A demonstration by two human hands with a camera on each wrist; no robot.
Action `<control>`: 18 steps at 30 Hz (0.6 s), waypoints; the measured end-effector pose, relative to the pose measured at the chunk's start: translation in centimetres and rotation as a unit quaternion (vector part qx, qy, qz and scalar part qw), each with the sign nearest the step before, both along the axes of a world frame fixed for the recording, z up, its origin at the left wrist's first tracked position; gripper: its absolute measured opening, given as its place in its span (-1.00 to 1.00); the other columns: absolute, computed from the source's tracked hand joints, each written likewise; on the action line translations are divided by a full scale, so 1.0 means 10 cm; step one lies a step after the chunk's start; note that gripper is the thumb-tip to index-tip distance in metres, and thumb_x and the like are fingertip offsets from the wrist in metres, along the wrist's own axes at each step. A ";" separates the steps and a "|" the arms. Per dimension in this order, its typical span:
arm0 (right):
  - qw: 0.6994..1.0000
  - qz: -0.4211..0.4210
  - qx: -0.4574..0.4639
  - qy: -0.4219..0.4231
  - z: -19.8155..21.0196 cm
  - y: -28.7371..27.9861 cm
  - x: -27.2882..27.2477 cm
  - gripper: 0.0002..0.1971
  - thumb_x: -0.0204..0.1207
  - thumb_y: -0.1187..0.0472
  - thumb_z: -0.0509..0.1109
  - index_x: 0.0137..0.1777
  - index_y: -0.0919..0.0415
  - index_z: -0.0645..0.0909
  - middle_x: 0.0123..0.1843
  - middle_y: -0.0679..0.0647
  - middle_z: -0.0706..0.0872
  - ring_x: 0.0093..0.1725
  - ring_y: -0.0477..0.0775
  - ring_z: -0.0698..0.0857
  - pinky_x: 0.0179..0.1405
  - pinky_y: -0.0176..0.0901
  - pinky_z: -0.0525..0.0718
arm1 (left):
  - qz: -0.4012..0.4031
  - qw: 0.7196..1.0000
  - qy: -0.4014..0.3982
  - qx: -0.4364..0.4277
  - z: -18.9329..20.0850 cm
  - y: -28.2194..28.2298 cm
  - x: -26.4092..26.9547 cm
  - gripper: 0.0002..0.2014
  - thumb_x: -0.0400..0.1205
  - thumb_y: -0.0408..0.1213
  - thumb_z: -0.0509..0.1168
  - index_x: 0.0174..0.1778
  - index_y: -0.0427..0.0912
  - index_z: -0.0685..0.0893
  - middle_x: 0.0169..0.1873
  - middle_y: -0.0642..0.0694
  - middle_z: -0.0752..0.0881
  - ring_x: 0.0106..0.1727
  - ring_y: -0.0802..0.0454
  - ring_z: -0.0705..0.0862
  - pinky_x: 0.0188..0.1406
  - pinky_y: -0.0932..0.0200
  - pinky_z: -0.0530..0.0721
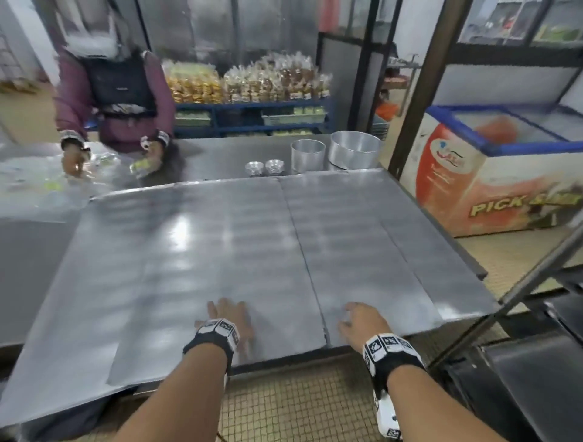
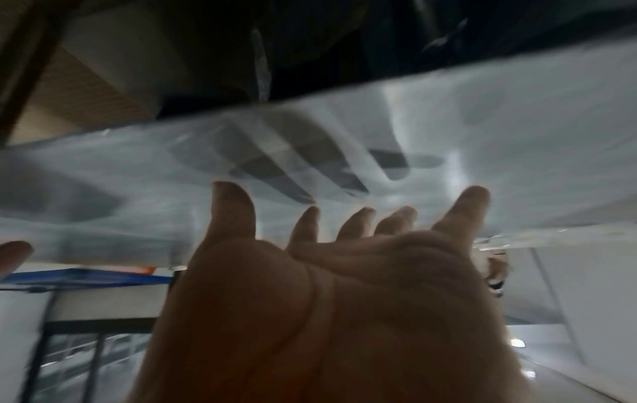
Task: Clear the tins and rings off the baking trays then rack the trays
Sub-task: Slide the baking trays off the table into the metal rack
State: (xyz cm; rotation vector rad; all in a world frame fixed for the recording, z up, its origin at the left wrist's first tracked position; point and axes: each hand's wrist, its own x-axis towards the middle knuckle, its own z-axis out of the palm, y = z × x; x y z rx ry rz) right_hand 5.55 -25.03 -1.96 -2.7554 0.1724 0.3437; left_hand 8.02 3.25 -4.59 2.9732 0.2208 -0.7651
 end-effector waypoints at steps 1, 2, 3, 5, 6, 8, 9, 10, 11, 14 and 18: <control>1.000 0.022 0.005 0.010 -0.03 0.17 0.04 -0.63 0.58 0.04 0.31 0.33 0.17 0.59 0.33 0.11 0.64 0.35 0.16 0.62 0.31 -0.10 0.58 | 0.031 1.000 0.004 0.000 0.03 0.15 -0.11 -0.47 0.47 0.24 0.22 0.38 0.26 0.39 0.47 -0.10 0.27 0.61 -0.26 0.11 0.46 -0.42 0.27; 0.999 0.040 0.008 0.021 -0.06 0.34 0.07 -0.66 0.57 0.05 0.30 0.30 0.16 0.59 0.29 0.12 0.64 0.37 0.17 0.60 0.29 -0.12 0.57 | 0.066 0.998 0.006 0.001 0.02 0.28 -0.23 -0.45 0.47 0.29 0.23 0.38 0.32 0.34 0.51 -0.09 0.20 0.62 -0.30 0.05 0.42 -0.50 0.26; 0.998 0.053 0.012 0.033 -0.11 0.47 0.10 -0.66 0.57 0.06 0.29 0.29 0.15 0.58 0.27 0.12 0.63 0.40 0.18 0.58 0.28 -0.13 0.55 | 0.094 0.995 0.013 -0.005 -0.01 0.40 -0.32 -0.36 0.44 0.36 0.22 0.44 0.39 0.24 0.59 -0.10 0.09 0.63 -0.36 -0.01 0.41 -0.56 0.22; 0.997 0.047 0.018 0.054 -0.20 0.69 0.15 -0.54 0.57 0.04 0.30 0.42 0.20 0.51 0.40 0.14 0.59 0.45 0.20 0.53 0.39 -0.10 0.50 | 0.112 0.993 0.030 -0.021 -0.11 0.56 -0.47 -0.10 0.32 0.51 0.20 0.54 0.45 -0.03 0.70 -0.14 -0.12 0.66 -0.45 -0.09 0.49 -0.58 0.12; 0.998 0.027 0.019 0.055 -0.23 0.78 0.18 -0.50 0.55 0.05 0.32 0.46 0.21 0.48 0.43 0.17 0.58 0.45 0.21 0.53 0.40 -0.09 0.51 | 0.116 0.992 0.026 -0.027 -0.19 0.62 -0.51 0.02 0.27 0.55 0.21 0.59 0.43 -0.14 0.72 -0.16 -0.18 0.68 -0.47 -0.12 0.53 -0.58 0.08; 0.997 -0.043 0.034 0.044 -0.24 0.89 0.25 -0.48 0.51 0.10 0.37 0.45 0.22 0.48 0.38 0.22 0.61 0.38 0.25 0.59 0.29 -0.07 0.58 | 0.122 0.992 0.024 -0.033 -0.31 0.68 -0.55 0.11 0.26 0.59 0.22 0.67 0.39 -0.19 0.73 -0.17 -0.24 0.70 -0.48 -0.18 0.58 -0.58 -0.01; 0.994 -0.087 0.054 0.045 -0.24 0.93 0.28 -0.46 0.48 0.10 0.41 0.44 0.22 0.47 0.36 0.24 0.61 0.36 0.27 0.60 0.24 -0.05 0.61 | 0.117 0.992 0.029 -0.027 -0.32 0.68 -0.56 0.14 0.24 0.61 0.19 0.67 0.37 -0.23 0.73 -0.19 -0.27 0.70 -0.49 -0.20 0.58 -0.57 -0.02; 0.988 -0.127 0.074 0.052 -0.25 0.94 0.30 -0.44 0.43 0.09 0.45 0.42 0.21 0.46 0.35 0.25 0.60 0.34 0.31 0.61 0.21 -0.02 0.62 | 0.110 0.993 0.035 -0.020 -0.31 0.66 -0.57 0.17 0.19 0.64 0.15 0.65 0.35 -0.27 0.72 -0.21 -0.30 0.69 -0.50 -0.20 0.58 -0.55 0.00; 0.980 -0.162 0.098 0.063 -0.25 0.94 0.33 -0.42 0.37 0.08 0.49 0.37 0.20 0.44 0.32 0.26 0.59 0.30 0.33 0.62 0.19 0.00 0.63 | 0.101 0.994 0.045 -0.011 -0.27 0.63 -0.58 0.19 0.15 0.65 0.14 0.62 0.34 -0.30 0.70 -0.23 -0.32 0.69 -0.51 -0.19 0.57 -0.55 0.03; 0.960 -0.219 0.144 0.098 -0.27 0.88 0.42 -0.32 0.20 0.08 0.60 0.28 0.24 0.42 0.26 0.28 0.62 0.21 0.34 0.68 0.18 0.06 0.69 | 0.103 0.993 0.058 -0.012 -0.19 0.58 -0.60 0.18 0.15 0.59 0.27 0.60 0.35 -0.21 0.70 -0.21 -0.24 0.66 -0.55 -0.09 0.54 -0.53 0.17; 0.948 -0.228 0.171 0.138 -0.29 0.77 0.48 -0.32 0.19 0.13 0.68 0.27 0.36 0.51 0.20 0.27 0.71 0.16 0.27 0.73 0.05 -0.06 0.70 | 0.113 0.989 0.070 -0.063 0.10 0.51 -0.61 0.00 0.25 0.30 0.54 0.57 0.26 0.19 0.60 -0.09 0.19 0.56 -0.40 0.28 0.38 -0.40 0.52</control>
